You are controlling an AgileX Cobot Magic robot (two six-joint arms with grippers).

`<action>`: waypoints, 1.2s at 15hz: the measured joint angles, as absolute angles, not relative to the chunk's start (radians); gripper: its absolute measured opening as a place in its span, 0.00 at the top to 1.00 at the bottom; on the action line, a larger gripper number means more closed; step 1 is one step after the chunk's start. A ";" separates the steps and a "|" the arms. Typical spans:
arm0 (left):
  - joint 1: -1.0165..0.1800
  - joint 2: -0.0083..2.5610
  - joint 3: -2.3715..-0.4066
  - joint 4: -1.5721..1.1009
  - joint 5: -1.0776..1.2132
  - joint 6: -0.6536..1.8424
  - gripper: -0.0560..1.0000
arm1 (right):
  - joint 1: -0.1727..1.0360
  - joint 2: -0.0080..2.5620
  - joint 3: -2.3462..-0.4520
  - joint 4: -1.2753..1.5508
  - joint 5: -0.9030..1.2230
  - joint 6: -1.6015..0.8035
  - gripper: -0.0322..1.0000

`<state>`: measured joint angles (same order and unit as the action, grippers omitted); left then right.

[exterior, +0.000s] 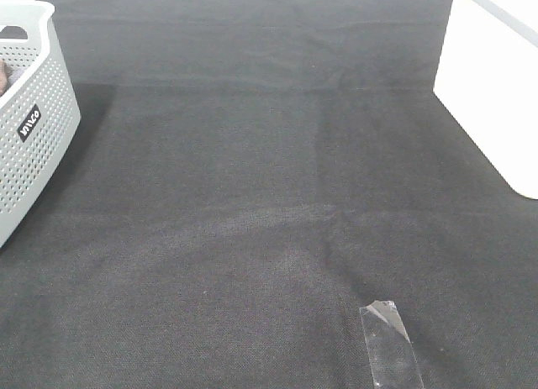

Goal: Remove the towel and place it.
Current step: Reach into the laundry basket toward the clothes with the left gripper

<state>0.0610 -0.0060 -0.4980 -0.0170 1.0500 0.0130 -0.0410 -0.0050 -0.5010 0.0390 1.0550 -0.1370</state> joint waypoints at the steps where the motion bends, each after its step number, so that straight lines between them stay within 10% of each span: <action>1: 0.061 -0.006 -0.498 -0.017 1.050 0.013 0.05 | -0.041 -0.005 -0.501 0.039 1.055 -0.137 0.03; 18: 0.061 -0.006 -0.498 -0.022 1.050 0.044 0.01 | -0.041 -0.005 -0.501 0.039 1.055 -0.137 0.03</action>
